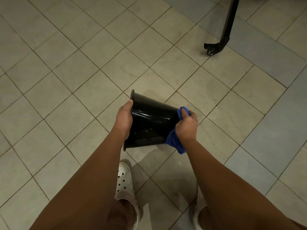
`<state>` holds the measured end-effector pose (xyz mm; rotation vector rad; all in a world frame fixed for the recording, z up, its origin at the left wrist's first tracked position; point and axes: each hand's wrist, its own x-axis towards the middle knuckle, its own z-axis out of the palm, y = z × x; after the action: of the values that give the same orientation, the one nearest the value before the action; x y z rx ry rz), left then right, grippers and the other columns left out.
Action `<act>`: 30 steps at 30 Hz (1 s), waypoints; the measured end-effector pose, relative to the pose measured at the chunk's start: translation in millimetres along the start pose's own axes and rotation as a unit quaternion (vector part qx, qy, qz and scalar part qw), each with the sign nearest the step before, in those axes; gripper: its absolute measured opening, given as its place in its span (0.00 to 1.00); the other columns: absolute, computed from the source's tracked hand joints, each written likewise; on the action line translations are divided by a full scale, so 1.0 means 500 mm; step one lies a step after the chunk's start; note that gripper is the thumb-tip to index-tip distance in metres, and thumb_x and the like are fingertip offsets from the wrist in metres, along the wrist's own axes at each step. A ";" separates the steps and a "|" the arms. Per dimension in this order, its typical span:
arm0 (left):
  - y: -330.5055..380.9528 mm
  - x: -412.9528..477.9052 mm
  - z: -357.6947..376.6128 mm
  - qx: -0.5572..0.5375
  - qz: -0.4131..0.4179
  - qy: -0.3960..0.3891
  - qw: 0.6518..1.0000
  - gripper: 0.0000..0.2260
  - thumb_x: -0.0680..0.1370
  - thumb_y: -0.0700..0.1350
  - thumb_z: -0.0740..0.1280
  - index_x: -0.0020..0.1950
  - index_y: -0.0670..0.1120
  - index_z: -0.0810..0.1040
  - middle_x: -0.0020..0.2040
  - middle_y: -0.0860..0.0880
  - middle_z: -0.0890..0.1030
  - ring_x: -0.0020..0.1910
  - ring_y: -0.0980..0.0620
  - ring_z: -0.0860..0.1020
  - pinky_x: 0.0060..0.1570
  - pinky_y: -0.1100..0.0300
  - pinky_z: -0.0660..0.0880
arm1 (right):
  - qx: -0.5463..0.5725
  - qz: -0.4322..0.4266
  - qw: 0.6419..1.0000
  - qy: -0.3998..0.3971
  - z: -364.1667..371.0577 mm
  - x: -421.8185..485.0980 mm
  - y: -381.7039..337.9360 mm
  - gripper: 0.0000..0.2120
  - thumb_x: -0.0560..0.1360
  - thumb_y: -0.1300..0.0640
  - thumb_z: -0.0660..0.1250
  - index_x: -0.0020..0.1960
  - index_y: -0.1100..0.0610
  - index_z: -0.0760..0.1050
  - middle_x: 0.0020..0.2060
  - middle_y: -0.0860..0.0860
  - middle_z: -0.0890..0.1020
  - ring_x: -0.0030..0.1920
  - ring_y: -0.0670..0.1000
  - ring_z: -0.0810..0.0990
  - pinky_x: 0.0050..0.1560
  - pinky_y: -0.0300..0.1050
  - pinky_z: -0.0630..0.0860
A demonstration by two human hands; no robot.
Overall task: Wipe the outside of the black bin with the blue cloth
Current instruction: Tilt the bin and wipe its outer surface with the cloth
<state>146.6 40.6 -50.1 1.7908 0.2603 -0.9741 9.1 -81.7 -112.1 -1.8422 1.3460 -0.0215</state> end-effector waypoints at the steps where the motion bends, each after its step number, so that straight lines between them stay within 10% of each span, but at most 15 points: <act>1: 0.001 0.000 -0.002 0.001 -0.006 -0.013 1.000 0.22 0.82 0.59 0.57 0.66 0.46 0.75 0.57 0.43 0.80 0.58 0.43 0.78 0.59 0.46 0.73 | 0.002 0.002 1.000 0.002 -0.003 0.003 0.002 0.24 0.77 0.66 0.56 0.71 0.55 0.63 0.70 0.55 0.60 0.69 0.56 0.61 0.69 0.47 0.60; 12: 0.021 0.006 -0.020 -0.046 -0.052 -0.149 0.986 0.25 0.66 0.52 0.64 0.61 0.44 0.75 0.54 0.41 0.78 0.57 0.39 0.76 0.56 0.43 0.74 | 0.058 0.029 0.997 0.033 -0.011 0.022 0.031 0.20 0.78 0.64 0.55 0.70 0.54 0.67 0.64 0.56 0.70 0.60 0.57 0.73 0.65 0.50 0.69; 19: 0.025 0.028 -0.021 -0.057 -0.091 -0.090 0.990 0.33 0.74 0.71 0.62 0.67 0.48 0.76 0.59 0.42 0.82 0.58 0.37 0.80 0.61 0.37 0.74 | 0.106 0.005 0.994 0.027 -0.015 0.019 0.028 0.19 0.79 0.63 0.55 0.69 0.54 0.68 0.66 0.52 0.69 0.64 0.52 0.69 0.62 0.37 0.63; 30: 0.017 0.030 -0.048 -0.098 -0.092 -0.112 0.985 0.19 0.83 0.56 0.60 0.66 0.46 0.76 0.59 0.40 0.82 0.56 0.38 0.81 0.54 0.42 0.78 | 0.073 -0.066 0.995 0.017 -0.021 0.020 0.027 0.18 0.80 0.56 0.58 0.69 0.55 0.67 0.65 0.51 0.66 0.60 0.44 0.65 0.60 0.31 0.58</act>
<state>173.1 53.6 -51.5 1.4828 0.3717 -1.2282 -2.1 -97.0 -117.9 -1.8115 1.2101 -0.2152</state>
